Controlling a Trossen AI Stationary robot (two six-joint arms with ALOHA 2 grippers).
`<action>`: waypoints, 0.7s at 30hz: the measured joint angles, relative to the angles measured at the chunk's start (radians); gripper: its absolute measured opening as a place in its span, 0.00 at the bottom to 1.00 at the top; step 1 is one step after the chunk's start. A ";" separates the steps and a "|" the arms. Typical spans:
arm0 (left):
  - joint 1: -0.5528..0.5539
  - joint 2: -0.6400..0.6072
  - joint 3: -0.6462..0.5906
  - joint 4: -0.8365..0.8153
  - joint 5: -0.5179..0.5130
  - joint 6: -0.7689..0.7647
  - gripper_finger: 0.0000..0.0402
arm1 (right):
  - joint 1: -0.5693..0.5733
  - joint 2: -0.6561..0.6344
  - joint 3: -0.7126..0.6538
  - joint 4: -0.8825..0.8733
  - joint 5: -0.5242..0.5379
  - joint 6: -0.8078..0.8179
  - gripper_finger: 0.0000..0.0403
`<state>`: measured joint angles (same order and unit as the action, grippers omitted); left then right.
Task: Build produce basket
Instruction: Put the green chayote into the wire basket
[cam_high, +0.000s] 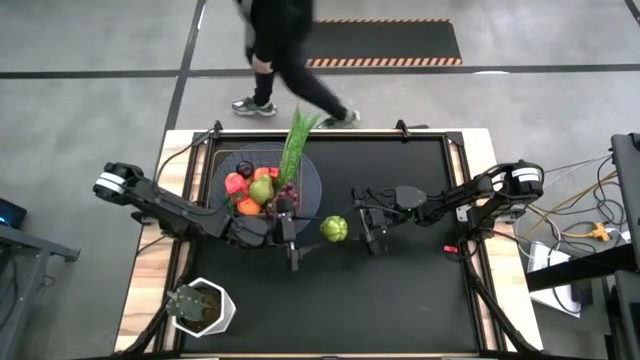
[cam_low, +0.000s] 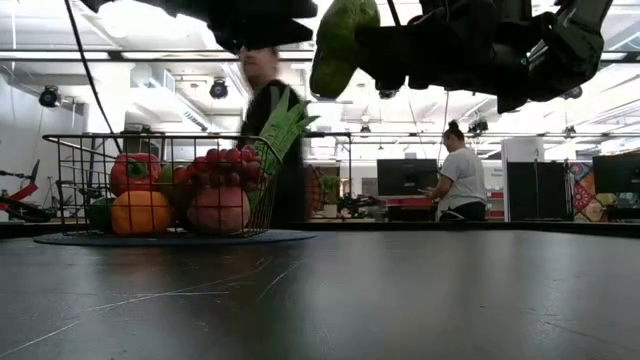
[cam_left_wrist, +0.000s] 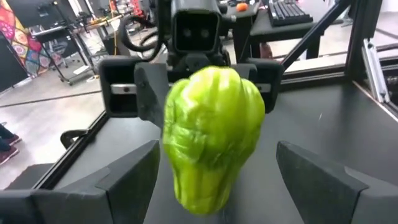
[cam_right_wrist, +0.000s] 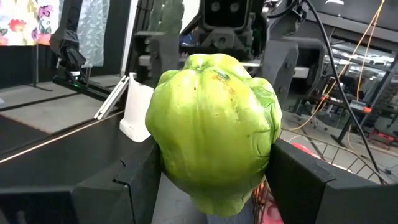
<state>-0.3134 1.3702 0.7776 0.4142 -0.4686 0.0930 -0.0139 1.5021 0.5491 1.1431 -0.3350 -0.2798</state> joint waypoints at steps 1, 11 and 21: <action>0.000 0.016 0.000 0.016 0.000 0.007 0.76 | 0.000 0.000 0.000 0.000 0.002 0.000 0.57; 0.011 0.121 0.003 0.156 -0.017 0.025 0.76 | 0.000 0.000 -0.001 -0.004 -0.005 0.000 0.57; 0.029 0.130 0.002 0.161 -0.056 0.026 0.76 | 0.000 0.000 0.002 0.051 -0.005 0.023 0.57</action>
<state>-0.2843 1.5005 0.7795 0.5749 -0.5249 0.1189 -0.0135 1.5021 0.5510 1.1937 -0.3403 -0.2567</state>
